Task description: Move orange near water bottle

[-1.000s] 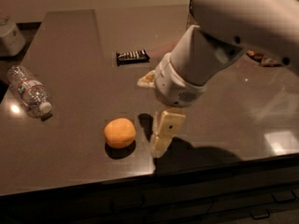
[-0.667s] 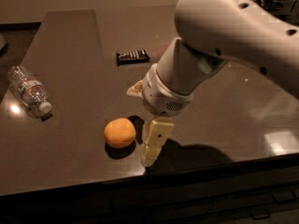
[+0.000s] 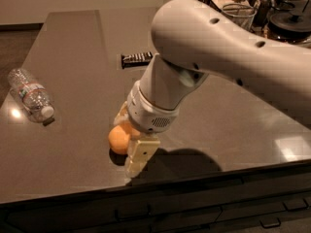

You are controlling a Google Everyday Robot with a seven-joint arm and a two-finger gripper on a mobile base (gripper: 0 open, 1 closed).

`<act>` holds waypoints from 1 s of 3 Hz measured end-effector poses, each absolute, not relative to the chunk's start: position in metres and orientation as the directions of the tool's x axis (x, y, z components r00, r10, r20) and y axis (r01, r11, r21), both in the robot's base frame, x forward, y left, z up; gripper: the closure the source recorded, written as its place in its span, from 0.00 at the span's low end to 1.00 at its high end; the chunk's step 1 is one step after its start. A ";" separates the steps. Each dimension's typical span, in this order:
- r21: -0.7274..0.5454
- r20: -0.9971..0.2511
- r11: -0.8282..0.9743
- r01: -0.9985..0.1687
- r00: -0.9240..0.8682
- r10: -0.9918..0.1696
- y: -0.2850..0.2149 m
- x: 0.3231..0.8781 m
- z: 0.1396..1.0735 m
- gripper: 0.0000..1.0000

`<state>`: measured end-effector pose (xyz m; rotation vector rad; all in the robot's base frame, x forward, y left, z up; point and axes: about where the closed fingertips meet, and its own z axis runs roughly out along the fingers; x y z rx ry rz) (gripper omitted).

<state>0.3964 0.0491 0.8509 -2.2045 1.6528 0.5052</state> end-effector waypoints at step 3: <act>-0.090 -0.434 -0.213 -0.973 0.231 -0.871 0.073 0.435 0.878 0.93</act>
Offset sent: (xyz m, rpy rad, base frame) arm 0.0312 0.0196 0.0157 -0.0322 -0.0129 -0.0538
